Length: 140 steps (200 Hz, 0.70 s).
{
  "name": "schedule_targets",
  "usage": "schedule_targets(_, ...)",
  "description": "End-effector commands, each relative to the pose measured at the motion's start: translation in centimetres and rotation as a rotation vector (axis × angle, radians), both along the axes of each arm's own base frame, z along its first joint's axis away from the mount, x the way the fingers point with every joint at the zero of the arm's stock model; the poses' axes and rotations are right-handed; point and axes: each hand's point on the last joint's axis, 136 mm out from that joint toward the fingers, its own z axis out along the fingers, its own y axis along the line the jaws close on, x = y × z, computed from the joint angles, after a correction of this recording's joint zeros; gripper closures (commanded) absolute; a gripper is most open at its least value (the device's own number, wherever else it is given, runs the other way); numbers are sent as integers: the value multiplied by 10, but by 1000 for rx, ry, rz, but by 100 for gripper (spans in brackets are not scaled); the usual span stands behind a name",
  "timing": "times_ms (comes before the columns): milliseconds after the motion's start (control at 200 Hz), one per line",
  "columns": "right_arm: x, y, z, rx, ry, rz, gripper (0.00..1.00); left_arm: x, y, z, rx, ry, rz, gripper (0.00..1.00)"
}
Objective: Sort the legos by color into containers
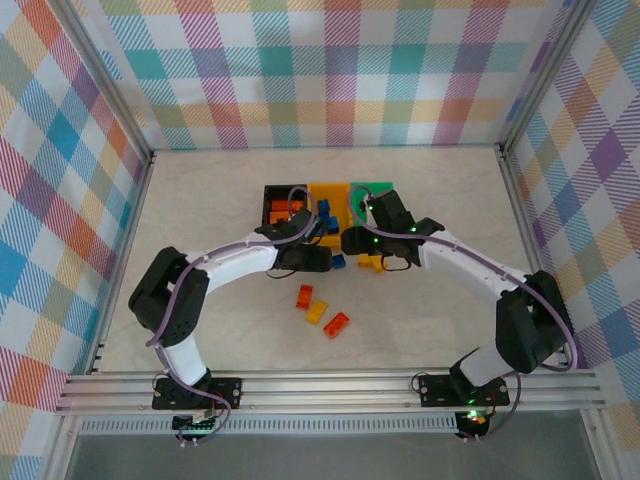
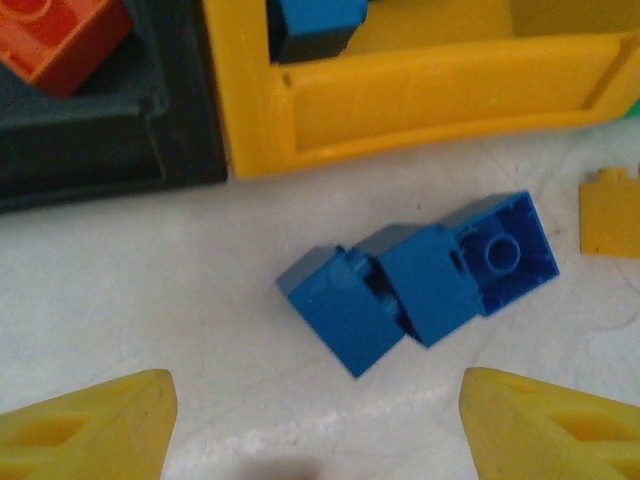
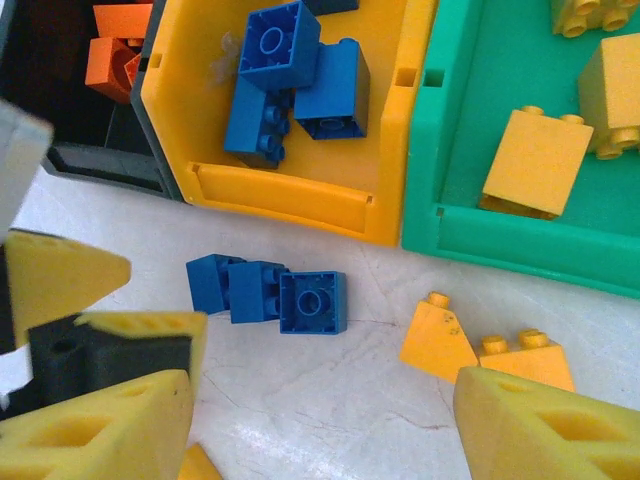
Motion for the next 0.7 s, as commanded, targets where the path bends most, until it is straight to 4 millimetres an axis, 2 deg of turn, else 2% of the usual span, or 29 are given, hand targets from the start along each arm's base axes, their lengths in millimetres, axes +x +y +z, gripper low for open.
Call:
schedule_targets(0, -1, 1, 10, 43, -28, -11, 30, 9, 4, -8, 82, -15, -5, 30)
schedule_targets(145, -4, -1, 12, 47, -32, -16, 30, 11, 18, -22, 145, 1, 29, 32)
schedule_targets(235, -5, -1, 14, 51, -38, -15, 30, 9, 27, -24, 161, 7, 53, 39)
schedule_targets(420, -6, -3, 19, 56, -54, -17, 30, -11, 52, -21, 185, -4, 87, 47)
schedule_targets(510, -6, -3, 21, 58, -57, -13, 29, -20, 58, -18, 176, -3, 91, 47)
schedule_targets(695, -4, -3, 23, 59, -62, -17, 29, -23, 40, 7, 64, -36, 57, 28)
